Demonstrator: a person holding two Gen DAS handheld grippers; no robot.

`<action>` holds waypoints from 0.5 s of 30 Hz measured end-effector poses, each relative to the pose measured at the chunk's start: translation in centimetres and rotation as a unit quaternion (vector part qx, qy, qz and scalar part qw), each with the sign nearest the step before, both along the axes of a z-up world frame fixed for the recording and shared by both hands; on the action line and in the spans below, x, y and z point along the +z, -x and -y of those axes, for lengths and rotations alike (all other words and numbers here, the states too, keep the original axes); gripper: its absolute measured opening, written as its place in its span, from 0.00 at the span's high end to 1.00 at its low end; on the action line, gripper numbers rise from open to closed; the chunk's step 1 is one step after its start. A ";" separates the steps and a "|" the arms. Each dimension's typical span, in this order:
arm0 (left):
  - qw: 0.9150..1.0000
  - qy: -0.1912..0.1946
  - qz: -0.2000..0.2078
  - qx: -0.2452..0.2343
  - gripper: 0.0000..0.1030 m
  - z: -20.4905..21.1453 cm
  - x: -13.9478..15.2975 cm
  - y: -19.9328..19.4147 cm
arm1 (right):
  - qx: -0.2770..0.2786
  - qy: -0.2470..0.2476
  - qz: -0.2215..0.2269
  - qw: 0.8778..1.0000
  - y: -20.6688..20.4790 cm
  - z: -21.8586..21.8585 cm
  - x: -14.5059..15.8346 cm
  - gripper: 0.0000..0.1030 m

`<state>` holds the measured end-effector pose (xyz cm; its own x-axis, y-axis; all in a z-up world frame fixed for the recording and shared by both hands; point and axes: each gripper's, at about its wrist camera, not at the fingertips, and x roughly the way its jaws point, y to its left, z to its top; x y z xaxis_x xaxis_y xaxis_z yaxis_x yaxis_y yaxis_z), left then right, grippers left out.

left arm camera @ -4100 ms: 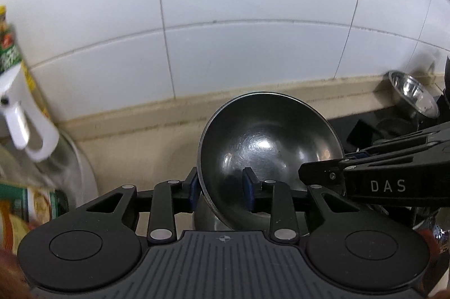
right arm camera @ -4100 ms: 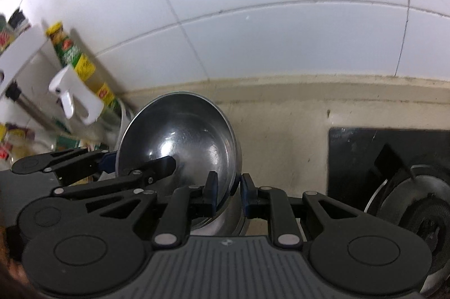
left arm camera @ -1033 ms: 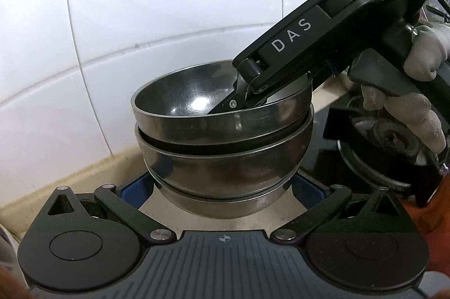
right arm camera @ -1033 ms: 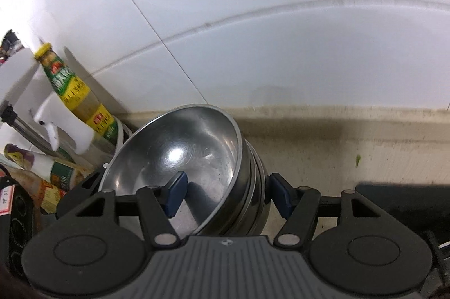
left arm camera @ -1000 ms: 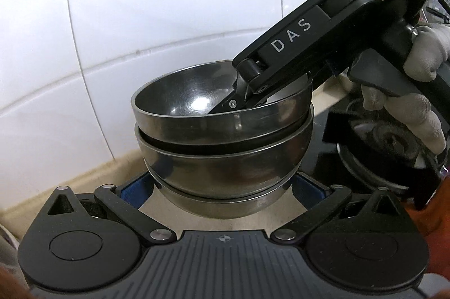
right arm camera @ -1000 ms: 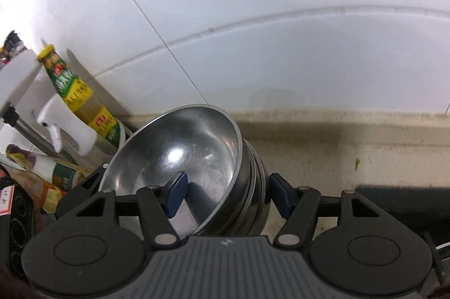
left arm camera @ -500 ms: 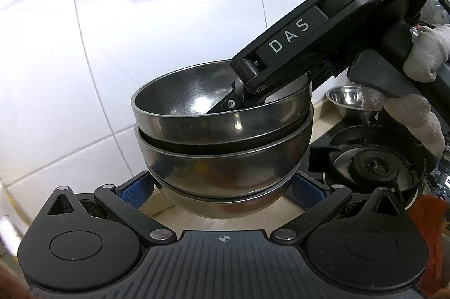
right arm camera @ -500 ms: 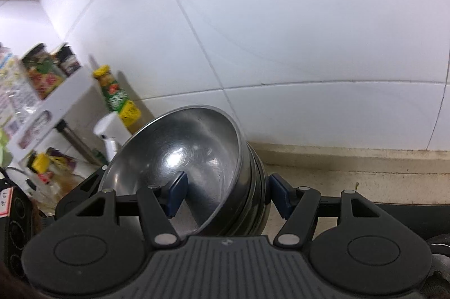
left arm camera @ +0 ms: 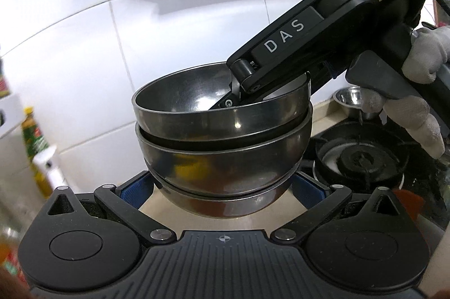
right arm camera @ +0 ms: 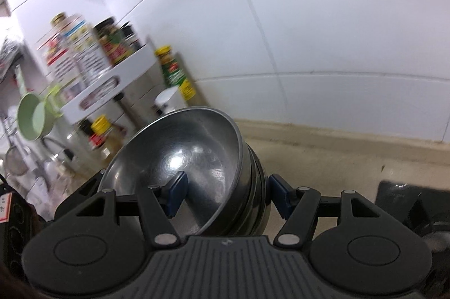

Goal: Organize plates and bowls
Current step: 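Lower the bowl stack onto the flower plates with the right gripper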

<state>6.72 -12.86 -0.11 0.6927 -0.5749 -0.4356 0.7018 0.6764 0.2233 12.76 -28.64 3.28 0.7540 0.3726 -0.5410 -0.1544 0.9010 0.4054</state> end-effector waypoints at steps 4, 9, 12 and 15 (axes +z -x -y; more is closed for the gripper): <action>1.000 -0.006 -0.016 0.008 0.00 -1.2 -0.8 2.4 | 0.013 0.012 -0.007 1.000 2.3 -2.1 -0.9 0.43; 0.999 -0.007 -0.037 -0.006 0.00 -3.3 -1.6 4.1 | 0.000 0.004 -0.021 1.000 5.1 -3.6 -2.5 0.43; 0.999 -0.012 -0.045 -0.015 0.00 -4.4 -2.6 4.9 | -0.010 0.000 -0.037 0.999 6.6 -4.5 -3.6 0.43; 0.998 -0.014 -0.060 -0.023 0.00 -5.2 -3.6 5.4 | -0.022 0.006 -0.045 0.999 8.1 -5.5 -4.6 0.43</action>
